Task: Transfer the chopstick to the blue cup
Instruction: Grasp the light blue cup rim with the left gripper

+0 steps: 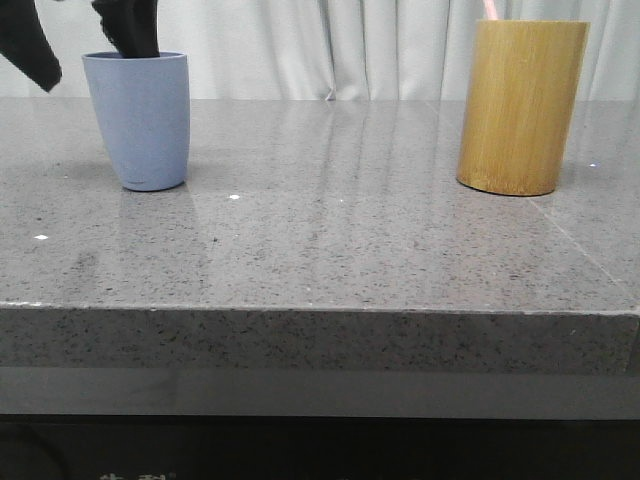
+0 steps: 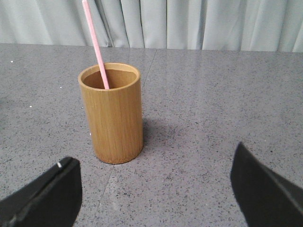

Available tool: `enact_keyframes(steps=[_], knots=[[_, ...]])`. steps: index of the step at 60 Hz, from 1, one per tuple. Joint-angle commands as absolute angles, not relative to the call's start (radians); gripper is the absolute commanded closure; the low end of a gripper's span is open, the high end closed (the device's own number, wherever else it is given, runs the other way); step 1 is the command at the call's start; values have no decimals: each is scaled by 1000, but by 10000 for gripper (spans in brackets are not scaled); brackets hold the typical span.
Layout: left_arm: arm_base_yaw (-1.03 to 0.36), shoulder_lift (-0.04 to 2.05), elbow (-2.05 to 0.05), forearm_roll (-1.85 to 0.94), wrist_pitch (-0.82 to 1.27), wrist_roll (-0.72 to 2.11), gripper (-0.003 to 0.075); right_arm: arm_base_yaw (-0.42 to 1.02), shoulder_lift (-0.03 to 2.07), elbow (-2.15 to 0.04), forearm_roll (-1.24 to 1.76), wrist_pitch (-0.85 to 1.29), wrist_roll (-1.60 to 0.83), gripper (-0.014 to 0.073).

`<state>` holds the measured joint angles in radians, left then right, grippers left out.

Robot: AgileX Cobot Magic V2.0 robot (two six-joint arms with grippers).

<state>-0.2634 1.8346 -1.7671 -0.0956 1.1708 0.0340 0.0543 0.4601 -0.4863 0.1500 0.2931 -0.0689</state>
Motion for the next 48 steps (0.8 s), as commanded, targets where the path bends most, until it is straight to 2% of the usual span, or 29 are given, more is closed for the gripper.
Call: enact_keyframes(steps=[1, 5, 11, 19, 32, 48], knots=[[-269, 1795, -1802, -102, 1146, 36, 134, 53, 471, -524, 153, 220, -73, -50], [-269, 1795, -1802, -102, 1127, 36, 238, 53, 471, -524, 153, 220, -73, -50], [-269, 1795, -1807, -115, 1121, 36, 481, 53, 471, -524, 153, 220, -73, -50], [-269, 1795, -1807, -142, 1121, 66, 736, 53, 471, -524, 153, 220, -73, -50], [-297, 1798, -1841, -308, 1131, 165, 739, 53, 471, -524, 153, 220, -73, -50], [-485, 1906, -2054, -287, 1184, 163, 739, 53, 471, -524, 153, 222, -73, -50]])
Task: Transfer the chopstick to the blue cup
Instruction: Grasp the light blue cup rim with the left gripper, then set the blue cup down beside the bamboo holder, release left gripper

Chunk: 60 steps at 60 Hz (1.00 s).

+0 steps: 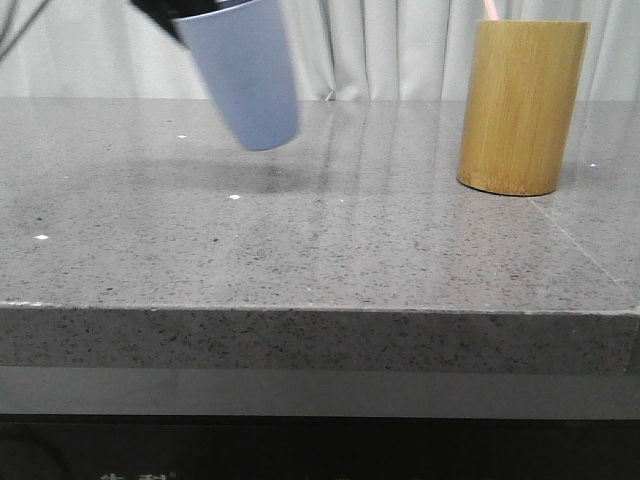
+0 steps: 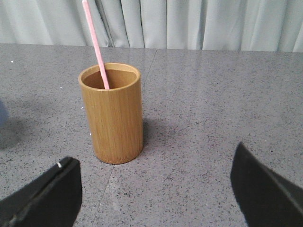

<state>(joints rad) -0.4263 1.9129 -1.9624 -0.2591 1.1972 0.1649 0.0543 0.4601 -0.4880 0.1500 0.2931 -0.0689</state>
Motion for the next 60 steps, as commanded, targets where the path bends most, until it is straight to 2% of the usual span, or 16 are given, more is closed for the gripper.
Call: enact_keyframes(steps=[1, 19, 41, 45, 54, 60], knots=[[-495, 1916, -2069, -287, 1187, 163, 739, 53, 471, -524, 153, 222, -73, -50], [-615, 2109, -2355, -175, 1270, 101, 739, 53, 471, -524, 153, 224, -73, -50], [-629, 2134, -2383, -165, 1269, 77, 724, 54, 471, -524, 153, 224, -73, -50], [-629, 2134, -2383, -165, 1269, 77, 670, 54, 471, -524, 153, 224, -73, -50], [-629, 2134, -2383, -165, 1269, 77, 440, 54, 471, -524, 153, 224, -73, -50], [-629, 2134, -2383, -167, 1269, 72, 328, 54, 471, -524, 153, 224, -73, -50]])
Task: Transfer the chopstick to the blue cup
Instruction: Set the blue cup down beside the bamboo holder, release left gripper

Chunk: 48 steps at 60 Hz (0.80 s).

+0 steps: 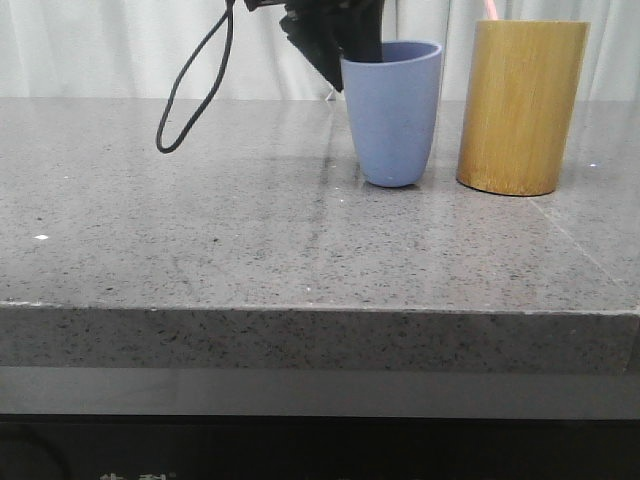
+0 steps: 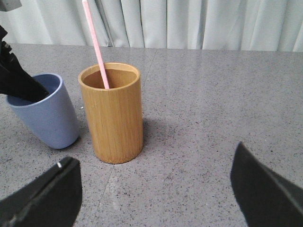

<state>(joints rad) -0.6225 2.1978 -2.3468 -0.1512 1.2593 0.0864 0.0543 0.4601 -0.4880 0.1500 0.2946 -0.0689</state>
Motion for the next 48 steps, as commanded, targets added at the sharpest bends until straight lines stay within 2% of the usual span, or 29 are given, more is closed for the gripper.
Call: enact_keyframes(steps=[1, 7, 35, 48], knots=[[-629, 2134, -2383, -169, 1269, 67, 316, 54, 471, -524, 153, 224, -73, -50], [-629, 2122, -2383, -189, 1269, 27, 274, 54, 471, -524, 153, 224, -73, -50], [-622, 1966, -2379, -245, 1269, 20, 279, 54, 471, -524, 153, 224, -73, -50], [-598, 1898, -2331, -135, 1269, 20, 286, 54, 471, -524, 153, 224, -73, -50]])
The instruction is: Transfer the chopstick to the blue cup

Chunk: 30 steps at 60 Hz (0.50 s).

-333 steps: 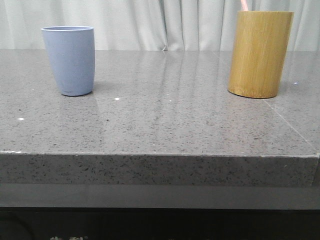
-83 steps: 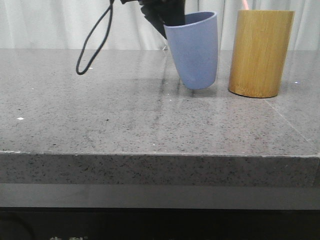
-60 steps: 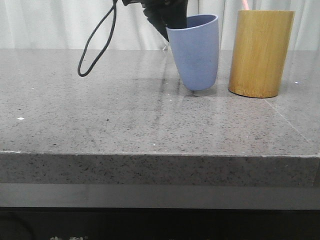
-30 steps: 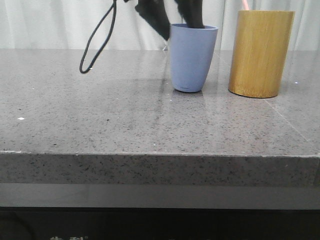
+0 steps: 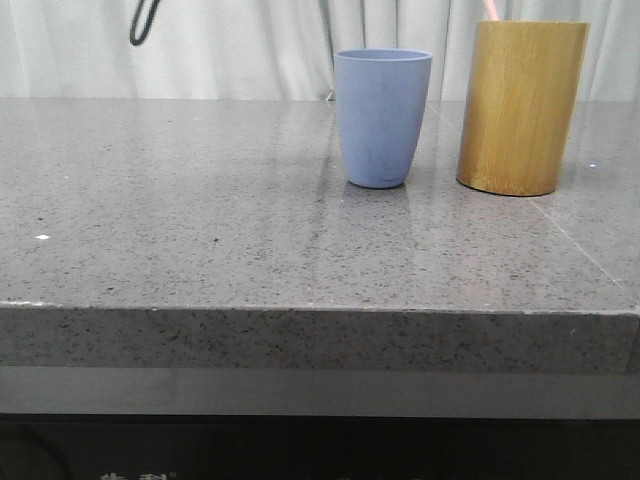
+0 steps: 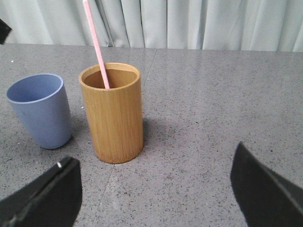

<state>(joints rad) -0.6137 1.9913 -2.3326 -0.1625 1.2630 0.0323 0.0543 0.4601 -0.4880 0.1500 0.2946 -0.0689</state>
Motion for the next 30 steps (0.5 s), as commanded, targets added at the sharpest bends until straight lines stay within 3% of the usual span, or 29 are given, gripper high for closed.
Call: enact_keyframes(steps=[1, 22, 30], knots=[[-594, 1886, -2320, -128, 1269, 20, 294, 54, 471, -524, 153, 224, -73, -50], [-387, 1616, -1900, -74, 1269, 20, 654, 54, 471, -524, 153, 221, -73, -50], [-294, 1516, -1763, -74, 1264, 20, 735, 54, 471, -524, 153, 221, -73, -50]])
